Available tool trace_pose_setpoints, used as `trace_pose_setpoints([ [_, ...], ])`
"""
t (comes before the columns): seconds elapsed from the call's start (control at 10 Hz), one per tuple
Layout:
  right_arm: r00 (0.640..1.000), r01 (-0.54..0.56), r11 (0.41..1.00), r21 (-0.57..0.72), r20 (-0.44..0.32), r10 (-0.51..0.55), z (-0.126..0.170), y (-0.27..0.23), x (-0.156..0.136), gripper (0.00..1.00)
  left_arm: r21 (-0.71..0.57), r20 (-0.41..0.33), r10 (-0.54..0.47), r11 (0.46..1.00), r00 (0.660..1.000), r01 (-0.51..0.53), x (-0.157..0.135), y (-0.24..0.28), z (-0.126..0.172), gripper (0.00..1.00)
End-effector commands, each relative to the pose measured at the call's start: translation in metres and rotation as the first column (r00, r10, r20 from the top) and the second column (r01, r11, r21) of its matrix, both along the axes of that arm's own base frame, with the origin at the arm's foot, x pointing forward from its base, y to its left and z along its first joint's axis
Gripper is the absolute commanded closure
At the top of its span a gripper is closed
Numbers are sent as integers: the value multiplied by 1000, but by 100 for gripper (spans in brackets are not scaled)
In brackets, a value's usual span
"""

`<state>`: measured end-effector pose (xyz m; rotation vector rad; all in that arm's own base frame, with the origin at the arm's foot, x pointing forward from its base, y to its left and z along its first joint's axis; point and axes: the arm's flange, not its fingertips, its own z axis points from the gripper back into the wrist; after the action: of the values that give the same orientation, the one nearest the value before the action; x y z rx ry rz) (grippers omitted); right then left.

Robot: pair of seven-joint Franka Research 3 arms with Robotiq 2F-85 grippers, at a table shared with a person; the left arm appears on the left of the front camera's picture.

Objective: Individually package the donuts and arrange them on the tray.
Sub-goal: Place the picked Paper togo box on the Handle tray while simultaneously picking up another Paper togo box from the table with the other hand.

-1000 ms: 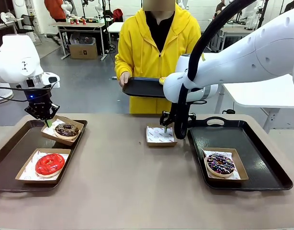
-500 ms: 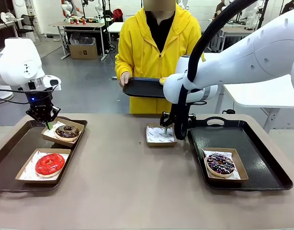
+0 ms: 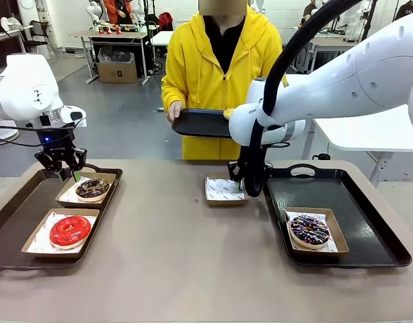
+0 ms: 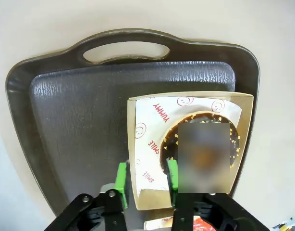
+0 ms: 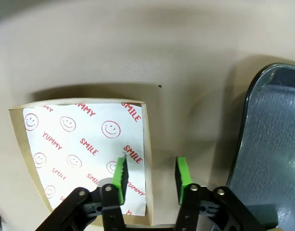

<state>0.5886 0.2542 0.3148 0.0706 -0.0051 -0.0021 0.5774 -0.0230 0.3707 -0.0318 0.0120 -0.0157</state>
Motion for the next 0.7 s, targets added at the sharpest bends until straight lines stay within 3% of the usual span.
trace_pose_setpoints([
  [0.0,1000,-11,1000,15,3,11,-1,3,3,100,-23,5,-20,1000,1000,21,0,3,3,0],
  [0.1,1000,-9,1000,14,5,9,0,3,3,100,-24,3,-20,1000,1000,20,-1,3,3,8],
  [0.2,1000,-8,1000,14,6,8,0,3,3,100,-25,0,-21,999,1000,21,-1,4,3,0],
  [0.6,1000,-9,1000,15,1,9,2,5,-1,100,-49,-12,-28,998,1000,28,-1,5,6,0],
])
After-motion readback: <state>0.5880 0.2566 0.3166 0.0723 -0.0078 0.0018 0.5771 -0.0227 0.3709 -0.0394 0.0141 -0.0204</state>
